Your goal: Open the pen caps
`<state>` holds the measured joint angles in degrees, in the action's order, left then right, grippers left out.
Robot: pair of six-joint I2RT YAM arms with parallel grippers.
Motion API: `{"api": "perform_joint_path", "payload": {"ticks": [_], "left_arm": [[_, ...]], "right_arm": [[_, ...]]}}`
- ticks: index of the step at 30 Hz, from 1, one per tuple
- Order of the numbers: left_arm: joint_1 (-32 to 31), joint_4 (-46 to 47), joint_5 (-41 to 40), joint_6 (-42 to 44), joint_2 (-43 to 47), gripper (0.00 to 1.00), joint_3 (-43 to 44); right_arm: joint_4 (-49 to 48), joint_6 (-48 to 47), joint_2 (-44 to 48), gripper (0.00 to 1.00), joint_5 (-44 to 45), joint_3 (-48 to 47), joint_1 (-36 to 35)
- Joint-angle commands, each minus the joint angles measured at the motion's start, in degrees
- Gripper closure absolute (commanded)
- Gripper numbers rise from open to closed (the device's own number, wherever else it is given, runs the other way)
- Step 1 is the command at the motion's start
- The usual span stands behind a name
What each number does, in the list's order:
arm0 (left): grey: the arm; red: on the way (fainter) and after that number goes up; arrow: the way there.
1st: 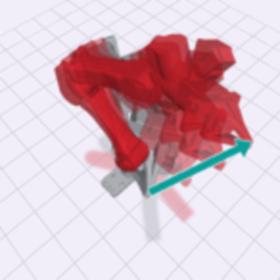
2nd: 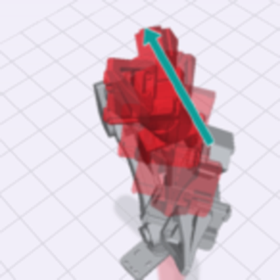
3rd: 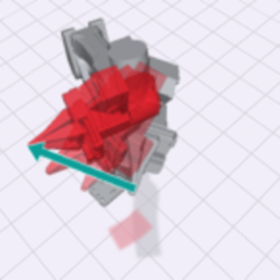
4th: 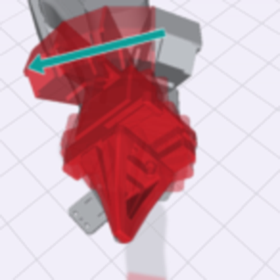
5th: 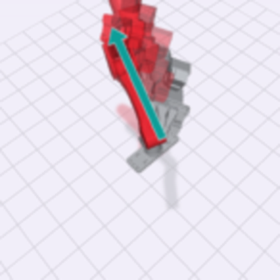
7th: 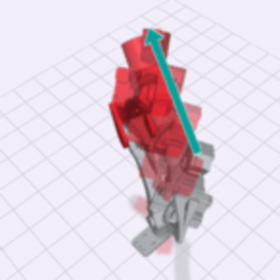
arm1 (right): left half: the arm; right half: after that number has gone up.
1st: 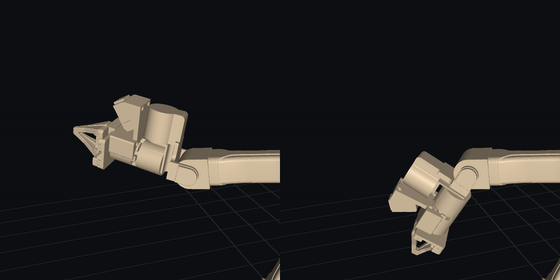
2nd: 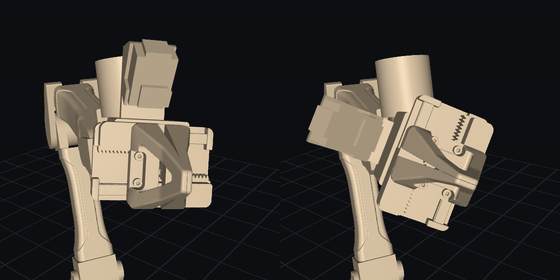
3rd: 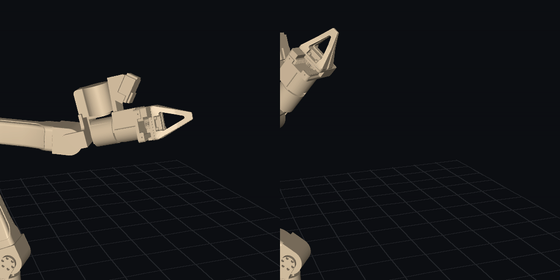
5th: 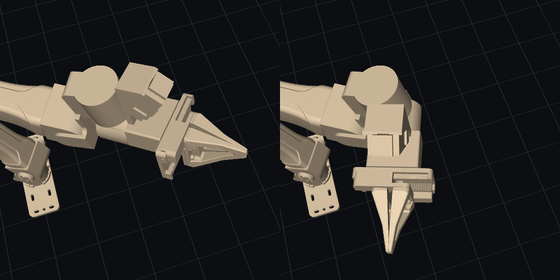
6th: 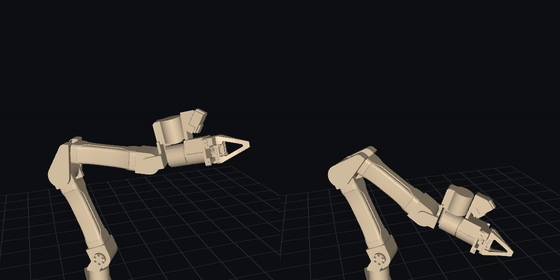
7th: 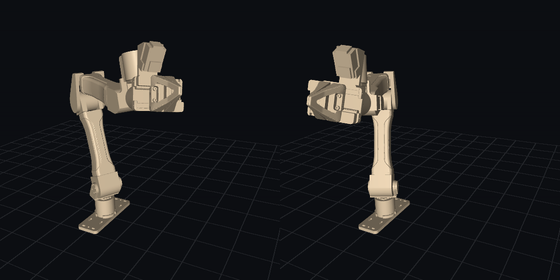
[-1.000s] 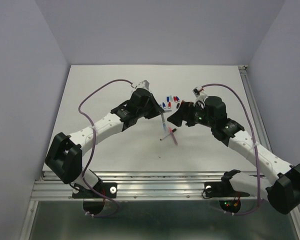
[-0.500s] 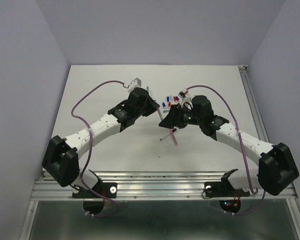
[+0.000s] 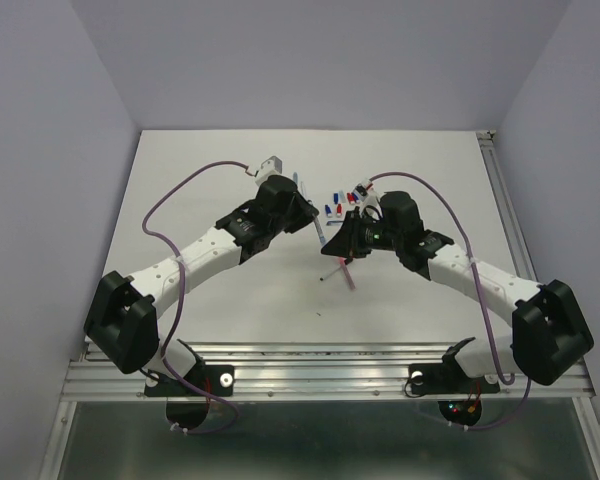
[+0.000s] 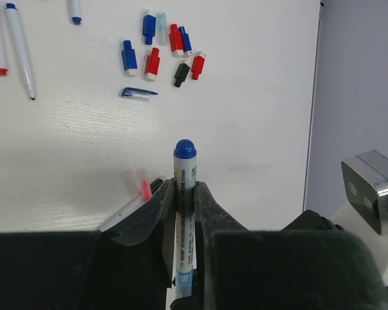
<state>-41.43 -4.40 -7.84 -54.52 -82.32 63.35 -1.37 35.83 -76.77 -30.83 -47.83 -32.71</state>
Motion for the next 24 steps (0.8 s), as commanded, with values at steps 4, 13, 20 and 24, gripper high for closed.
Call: {"api": "perform_joint_path", "payload": {"ticks": [4, 13, 20, 24], "left_arm": [[-0.23, 3.08, -0.77, -0.67, 1.82, 1.0, 1.51], [7.58, 11.52, -3.5, 4.95, -4.06, 1.0, 6.42], [12.95, 14.51, -5.08, 8.73, -10.57, 1.0, 15.83], [14.71, 14.51, -7.53, 8.12, -11.54, 1.0, 16.36]], "right_arm": [[-4.96, 0.46, -0.4, 0.99, -3.1, -0.86, -0.6], [-2.24, -0.33, 2.32, 0.99, -13.55, 4.84, -3.05], [-2.5, 5.11, 13.56, 0.99, -16.11, 13.9, -6.23], [-4.43, 7.32, 15.68, 0.99, -18.38, 16.37, -6.49]]}}
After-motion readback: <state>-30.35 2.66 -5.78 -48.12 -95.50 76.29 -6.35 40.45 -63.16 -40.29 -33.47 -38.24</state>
